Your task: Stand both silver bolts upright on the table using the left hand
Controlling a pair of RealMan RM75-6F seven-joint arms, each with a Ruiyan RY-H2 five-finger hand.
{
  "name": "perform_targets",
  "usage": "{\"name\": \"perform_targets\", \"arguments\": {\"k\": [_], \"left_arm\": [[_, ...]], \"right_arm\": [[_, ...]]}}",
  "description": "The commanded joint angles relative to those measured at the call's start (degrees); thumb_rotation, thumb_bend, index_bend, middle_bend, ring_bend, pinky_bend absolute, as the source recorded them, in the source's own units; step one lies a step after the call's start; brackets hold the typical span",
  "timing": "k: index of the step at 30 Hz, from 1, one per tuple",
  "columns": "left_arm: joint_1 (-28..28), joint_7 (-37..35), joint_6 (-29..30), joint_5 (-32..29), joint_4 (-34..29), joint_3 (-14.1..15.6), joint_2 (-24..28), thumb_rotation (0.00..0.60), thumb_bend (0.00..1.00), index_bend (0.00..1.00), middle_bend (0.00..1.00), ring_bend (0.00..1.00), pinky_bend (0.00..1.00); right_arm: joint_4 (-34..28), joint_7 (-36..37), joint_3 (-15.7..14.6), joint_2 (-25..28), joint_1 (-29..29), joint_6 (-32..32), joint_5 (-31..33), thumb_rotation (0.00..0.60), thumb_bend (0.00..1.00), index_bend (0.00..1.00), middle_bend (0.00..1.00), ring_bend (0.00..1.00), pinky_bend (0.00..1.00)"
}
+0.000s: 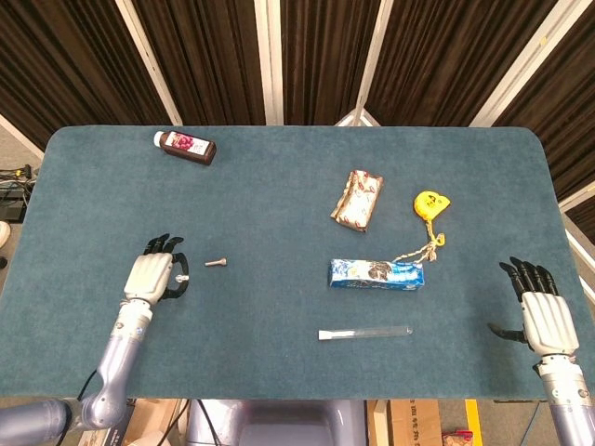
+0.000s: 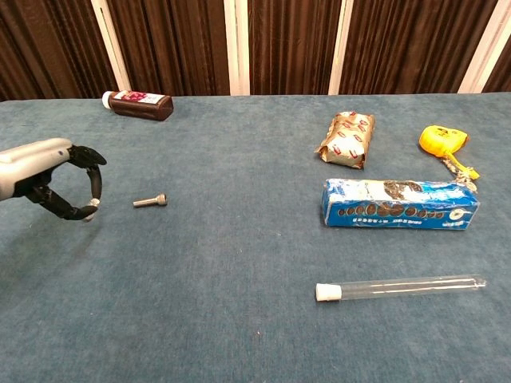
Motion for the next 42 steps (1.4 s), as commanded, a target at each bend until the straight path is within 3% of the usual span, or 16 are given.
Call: {"name": "perform_targets", "arguments": {"k": [1, 5, 16, 24, 33, 42], "left_arm": [[1.80, -5.04, -1.40, 3.04, 0.98, 0.01, 1.70, 0.600, 0.52, 0.58, 0.11, 0.00, 0.00], [2.62, -9.65, -2.09, 5.09, 2.60, 0.21, 1.62, 0.600, 0.52, 0.58, 0.11, 0.00, 0.00], [1.93, -29.02, -11.22, 9.92, 8.90, -1.02, 0.97, 0.600, 0.52, 0.58, 0.11, 0.00, 0.00], [2.04, -49.71, -13.51, 18.01, 14.81, -1.82, 0.45, 0.600, 0.52, 0.58, 0.11, 0.00, 0.00], [1.77, -57.06, -14.88, 21.54, 18.02, -0.15, 1.16, 0.600, 0.51, 0.58, 0.11, 0.00, 0.00], [3.11, -59.99, -12.93, 23.16, 18.05, 0.99, 3.34, 0.600, 0.51, 0.58, 0.11, 0.00, 0.00]], "right_arm": [[0.01, -0.10, -0.05, -0.06, 0.01, -0.02, 0.00, 0.600, 0.11, 0.15, 0.09, 0.05, 0.00], [0.06, -0.24, -0.08, -0.13, 0.05, -0.18, 0.09, 0.600, 0.11, 0.15, 0.09, 0.05, 0.00], [0.10, -0.39, -0.16, -0.25, 0.14, -0.39, 0.16, 0.600, 0.11, 0.15, 0.09, 0.05, 0.00], [0.31, -0.53, -0.26, -0.46, 0.24, -0.56, 0.10, 0.600, 0.11, 0.15, 0.09, 0.05, 0.00], [0.23, -0.95, -0.32, -0.65, 0.33, -0.65, 0.13, 0.600, 0.11, 0.15, 0.09, 0.05, 0.00], [0.21, -0.83, -0.30, -0.59, 0.32, -0.57, 0.07, 0.600, 0.11, 0.15, 0.09, 0.05, 0.00]]}}
